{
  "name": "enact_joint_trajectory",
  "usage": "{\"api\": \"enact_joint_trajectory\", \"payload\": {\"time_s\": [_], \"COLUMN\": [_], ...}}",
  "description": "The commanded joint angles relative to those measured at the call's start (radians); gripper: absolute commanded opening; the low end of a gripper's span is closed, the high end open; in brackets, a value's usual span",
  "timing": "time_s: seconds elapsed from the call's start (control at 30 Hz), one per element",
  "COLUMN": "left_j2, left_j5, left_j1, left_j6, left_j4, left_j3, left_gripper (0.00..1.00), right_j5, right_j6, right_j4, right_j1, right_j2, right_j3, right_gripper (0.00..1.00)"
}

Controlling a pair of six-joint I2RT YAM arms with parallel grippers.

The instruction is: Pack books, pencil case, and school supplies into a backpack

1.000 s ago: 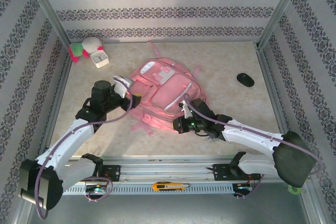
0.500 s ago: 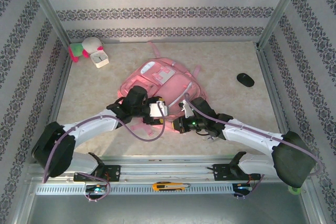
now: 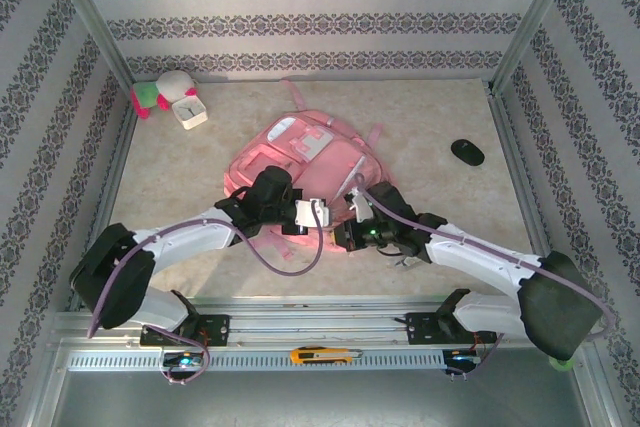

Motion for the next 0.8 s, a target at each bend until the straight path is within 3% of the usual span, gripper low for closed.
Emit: {"api": "enact_joint_trajectory", "payload": {"time_s": [0.0,0.2,0.4,0.43,0.5,0.57,0.63,0.77], "left_j2": [-0.077,-0.154,-0.217,-0.228,-0.263,-0.302,-0.333,-0.306], "left_j5": [0.030,0.088,0.100,0.097,0.127,0.171,0.135,-0.125], "left_j1": [0.055,0.135,0.207,0.207,0.203,0.172,0.084,-0.091], "left_j6": [0.071,0.166,0.195,0.181,0.092,-0.025,-0.161,-0.261], "left_j4": [-0.182,-0.382,-0.456,-0.458,-0.453,-0.426,-0.316,-0.089], "left_j3": [0.009,0.004,-0.010,-0.009,-0.004,-0.004,-0.035,-0.089], "left_gripper": [0.00,0.00,0.02,0.08,0.35,0.52,0.59,0.65], "right_j5": [-0.036,-0.073,-0.136,-0.137,-0.139,-0.136,-0.140,-0.144], "right_j6": [-0.073,-0.182,-0.143,-0.131,-0.115,-0.111,-0.108,-0.111], "right_j4": [-0.128,-0.279,-0.215,-0.195,-0.165,-0.158,-0.152,-0.148], "right_j1": [-0.068,-0.164,-0.115,-0.106,-0.090,-0.083,-0.079,-0.064], "right_j2": [-0.037,-0.058,-0.057,-0.056,-0.048,-0.038,-0.028,-0.010], "right_j3": [0.028,0.058,0.056,0.052,0.046,0.047,0.050,0.065], "right_gripper": [0.00,0.00,0.00,0.00,0.00,0.00,0.00,0.00]}}
